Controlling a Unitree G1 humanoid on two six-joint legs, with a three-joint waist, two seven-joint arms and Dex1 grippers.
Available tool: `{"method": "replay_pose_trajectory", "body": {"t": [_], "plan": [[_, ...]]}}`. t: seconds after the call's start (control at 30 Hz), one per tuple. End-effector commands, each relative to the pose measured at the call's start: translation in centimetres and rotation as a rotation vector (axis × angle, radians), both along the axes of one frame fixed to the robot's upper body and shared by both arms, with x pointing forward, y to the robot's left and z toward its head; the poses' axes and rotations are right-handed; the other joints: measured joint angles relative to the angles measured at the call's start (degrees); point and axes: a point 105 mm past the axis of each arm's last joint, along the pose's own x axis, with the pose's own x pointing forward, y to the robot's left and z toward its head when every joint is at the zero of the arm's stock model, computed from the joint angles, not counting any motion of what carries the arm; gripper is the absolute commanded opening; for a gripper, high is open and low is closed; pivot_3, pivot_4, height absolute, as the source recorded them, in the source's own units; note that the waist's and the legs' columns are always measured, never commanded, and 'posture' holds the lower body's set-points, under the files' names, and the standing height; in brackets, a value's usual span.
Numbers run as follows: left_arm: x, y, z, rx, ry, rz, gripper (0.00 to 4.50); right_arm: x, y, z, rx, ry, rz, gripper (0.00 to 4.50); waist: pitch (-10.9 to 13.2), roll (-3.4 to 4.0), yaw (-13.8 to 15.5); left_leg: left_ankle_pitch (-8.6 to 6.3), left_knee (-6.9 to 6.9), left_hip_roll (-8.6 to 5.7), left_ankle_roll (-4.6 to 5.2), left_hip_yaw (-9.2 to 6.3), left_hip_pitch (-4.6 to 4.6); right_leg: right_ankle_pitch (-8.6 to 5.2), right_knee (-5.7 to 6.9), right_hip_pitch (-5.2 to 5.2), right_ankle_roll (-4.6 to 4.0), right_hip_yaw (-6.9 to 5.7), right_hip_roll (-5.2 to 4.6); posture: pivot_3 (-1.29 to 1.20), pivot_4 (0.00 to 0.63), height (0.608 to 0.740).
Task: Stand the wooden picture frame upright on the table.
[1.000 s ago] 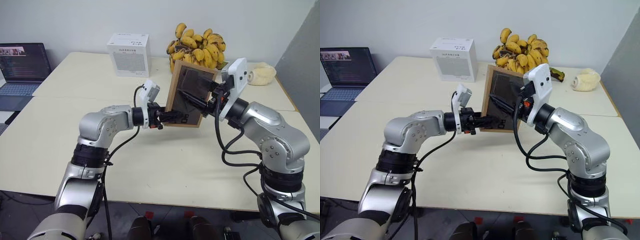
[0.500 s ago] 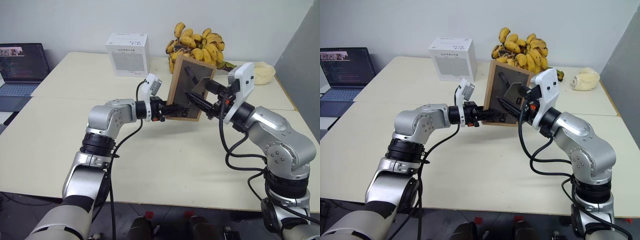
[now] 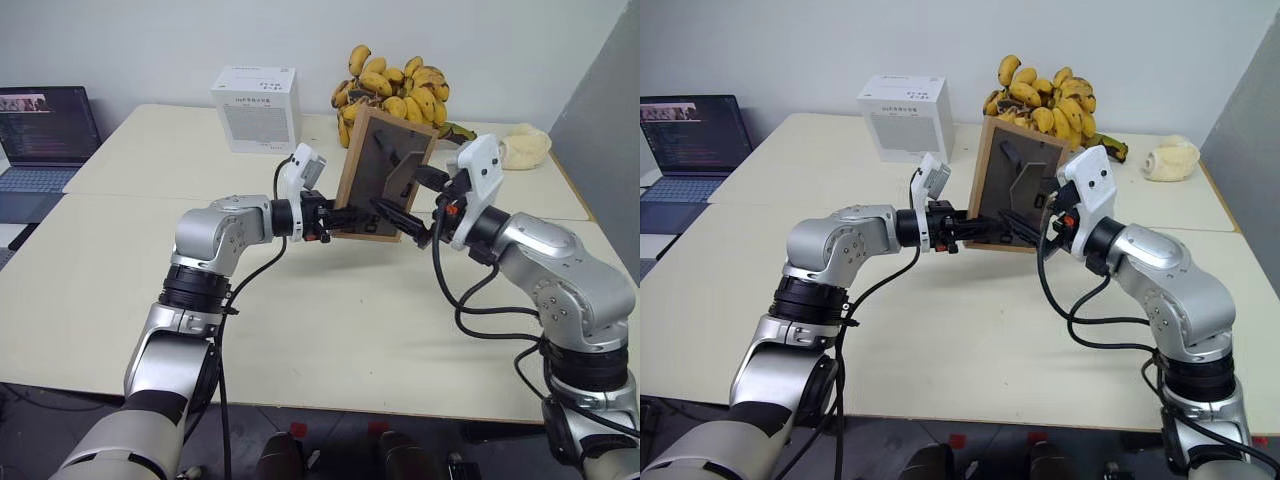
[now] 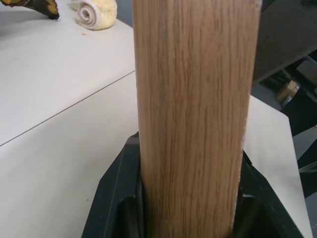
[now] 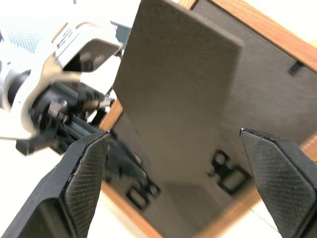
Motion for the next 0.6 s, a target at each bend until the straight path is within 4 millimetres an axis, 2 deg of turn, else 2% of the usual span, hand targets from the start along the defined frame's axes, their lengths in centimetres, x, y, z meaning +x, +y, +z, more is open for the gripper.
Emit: {"method": "replay_pose_trajectory", "body": {"t": [0.03,0.13,0.23,0.3,0.37,0.5,0.6], "plan": [[0.1,0.4,1.7,-0.026,-0.051,0.003,1.29,-0.6,-2.1,0.6,-0.069,-0.048,-0.018,4.4,0.0,0.0,0.0,0.0,0.0,0.0,0.0,0.0,0.0,0.0,0.0,0.0,0.0,0.0,0.0,0.0,0.15,0.74],[-0.1,1.0,1.4,-0.019,-0.018,0.007,1.29,-0.8,-3.7,-0.6,-0.189,-0.069,-0.044,4.4,0.0,-0.01,0.1,0.0,0.0,0.0,0.0,0.0,-0.01,0.0,-0.04,0.01,0.0,-0.01,0.0,0.0,0.15,0.74],[-0.8,1.9,0.7,0.006,0.059,0.014,1.29,-0.3,-5.7,-2.1,-0.42,-0.232,-0.104,4.4,0.0,-0.01,0.0,-0.01,-0.01,0.0,0.01,0.02,-0.01,-0.01,-0.08,0.01,0.01,0.01,0.0,0.0,0.15,0.74],[-1.6,2.5,0.5,-0.001,0.132,0.011,1.29,0.1,-6.4,-3.0,-0.6,-0.403,-0.121,4.4,0.0,-0.01,-0.3,-0.01,-0.01,0.0,0.01,0.05,0.0,-0.01,-0.08,0.01,0.01,0.04,0.0,0.0,0.15,0.74],[-2.5,2.9,0.5,-0.009,0.201,0.004,1.29,0.3,-6.4,-3.8,-0.724,-0.559,-0.097,4.4,0.0,-0.01,-0.7,-0.01,0.03,0.0,0.01,0.07,0.01,-0.01,-0.06,0.0,0.02,0.05,0.0,0.0,0.15,0.74],[-4.9,3.6,0.2,0.002,0.349,-0.014,1.29,0.4,-5.7,-4.6,-0.863,-0.885,-0.057,4.4,0.0,-0.02,-1.2,0.0,0.09,0.0,0.0,0.07,0.01,-0.01,0.08,-0.01,0.02,0.06,0.0,0.0,0.15,0.74],[-6.2,3.9,0.4,0.004,0.402,-0.023,1.29,0.1,-4.8,-4.8,-0.893,-1.1,-0.025,4.4,0.0,-0.02,-1.4,0.01,0.16,0.0,-0.01,0.08,0.05,-0.01,0.17,-0.02,0.02,0.1,0.0,0.0,0.15,0.74]]}}
